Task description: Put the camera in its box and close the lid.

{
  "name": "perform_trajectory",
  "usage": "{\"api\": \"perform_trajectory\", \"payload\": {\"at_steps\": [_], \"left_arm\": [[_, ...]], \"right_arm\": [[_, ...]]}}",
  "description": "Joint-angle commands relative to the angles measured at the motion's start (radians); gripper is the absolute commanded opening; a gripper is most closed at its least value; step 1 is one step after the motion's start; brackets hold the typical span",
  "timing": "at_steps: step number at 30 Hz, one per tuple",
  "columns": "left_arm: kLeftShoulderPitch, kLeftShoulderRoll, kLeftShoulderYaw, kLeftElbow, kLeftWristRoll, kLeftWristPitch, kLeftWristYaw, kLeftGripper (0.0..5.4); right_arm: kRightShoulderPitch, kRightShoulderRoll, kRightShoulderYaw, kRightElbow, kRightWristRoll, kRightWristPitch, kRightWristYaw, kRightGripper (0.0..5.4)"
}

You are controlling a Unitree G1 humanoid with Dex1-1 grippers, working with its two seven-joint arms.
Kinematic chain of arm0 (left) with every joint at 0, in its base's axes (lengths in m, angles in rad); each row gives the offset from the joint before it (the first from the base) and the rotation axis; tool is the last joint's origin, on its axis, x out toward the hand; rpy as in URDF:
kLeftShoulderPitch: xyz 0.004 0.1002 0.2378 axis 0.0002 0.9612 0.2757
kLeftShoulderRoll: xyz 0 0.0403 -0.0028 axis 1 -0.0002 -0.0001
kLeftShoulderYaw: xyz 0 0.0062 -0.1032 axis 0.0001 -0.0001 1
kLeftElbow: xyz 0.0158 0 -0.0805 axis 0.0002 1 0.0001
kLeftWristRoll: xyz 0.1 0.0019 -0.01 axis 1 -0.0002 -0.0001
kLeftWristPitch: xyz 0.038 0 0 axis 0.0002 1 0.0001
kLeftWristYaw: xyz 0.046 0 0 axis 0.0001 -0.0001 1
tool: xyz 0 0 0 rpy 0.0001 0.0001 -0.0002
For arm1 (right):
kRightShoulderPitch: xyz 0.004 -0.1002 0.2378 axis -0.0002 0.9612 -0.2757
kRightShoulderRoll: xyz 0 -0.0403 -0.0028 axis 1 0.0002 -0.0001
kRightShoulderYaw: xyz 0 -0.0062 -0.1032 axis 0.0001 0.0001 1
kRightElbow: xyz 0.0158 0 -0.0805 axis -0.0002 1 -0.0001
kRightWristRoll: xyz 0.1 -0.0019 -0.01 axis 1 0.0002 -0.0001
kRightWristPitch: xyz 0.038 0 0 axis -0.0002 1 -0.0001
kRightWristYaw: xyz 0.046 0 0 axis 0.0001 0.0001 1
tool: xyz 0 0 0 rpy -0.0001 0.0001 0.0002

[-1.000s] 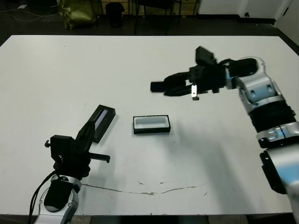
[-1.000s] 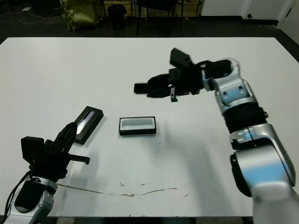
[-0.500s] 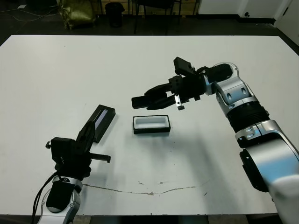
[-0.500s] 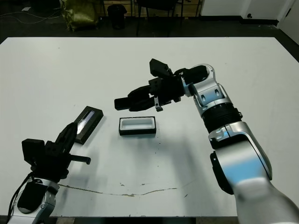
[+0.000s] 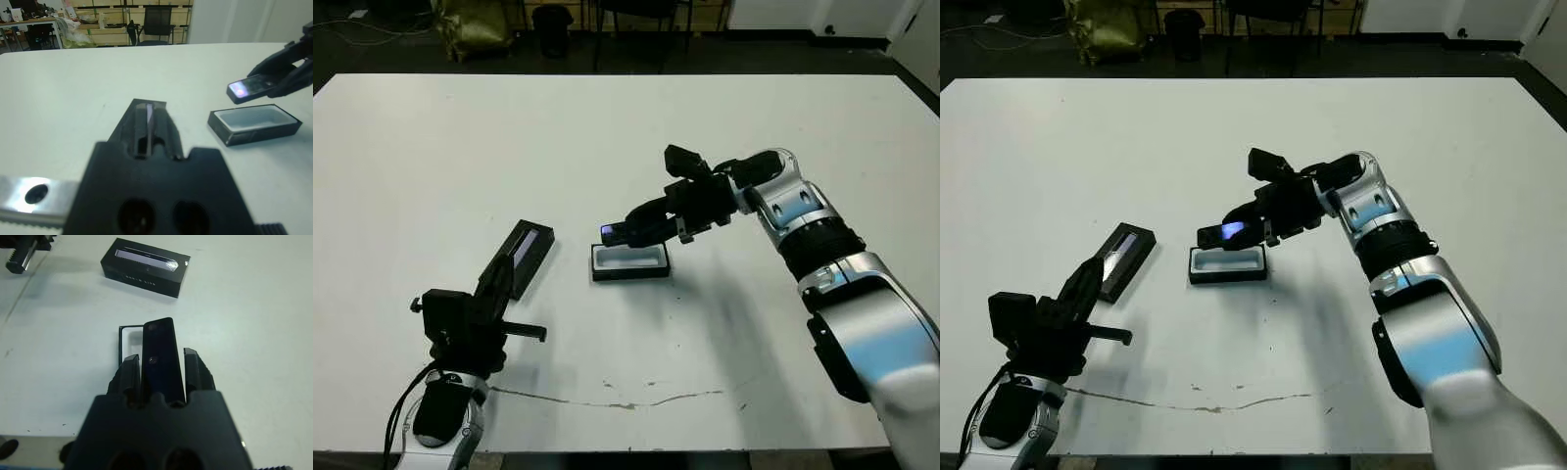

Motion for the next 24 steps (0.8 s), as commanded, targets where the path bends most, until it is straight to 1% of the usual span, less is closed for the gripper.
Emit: {"api": "perform_trajectory", "payload": {"at_steps": [1,5,8,12,14,17,21,24], "left_arm": [[0.018,0.01,0.003,0.015,-0.004,0.007,-0.006,0.0],[0.019,0.007,-0.005,0.002,0.007,0.026,0.002,0.0],[0.019,0.01,-0.005,0.012,0.012,0.008,-0.002,0.0],[0.022,0.008,-0.005,0.01,0.009,0.013,-0.002,0.0],[0.023,0.006,-0.004,0.015,0.004,0.006,-0.004,0.0],[0.026,0.008,-0.008,0.009,0.015,0.02,0.002,0.0],[0.027,0.013,-0.006,0.024,0.014,-0.001,-0.006,0.0],[0.028,0.006,-0.011,0.047,0.017,-0.026,-0.003,0.0]], "right_arm": [[-0.014,-0.007,0.009,0.018,-0.033,-0.027,-0.015,0.85],[-0.022,-0.002,0.01,0.028,-0.045,-0.02,0.005,0.85],[-0.016,-0.001,0.016,0.018,-0.054,-0.04,0.006,0.85],[-0.007,0.012,0.018,-0.003,-0.055,-0.027,0.013,0.85],[-0.004,0.021,0.011,-0.009,-0.039,-0.009,0.034,0.85],[-0.003,0.033,0.002,-0.035,-0.011,0.06,0.073,0.85],[0.015,0.033,-0.003,-0.101,0.014,0.087,0.089,0.85],[0.028,0.024,0.002,-0.154,0.012,0.09,0.067,0.85]]}}
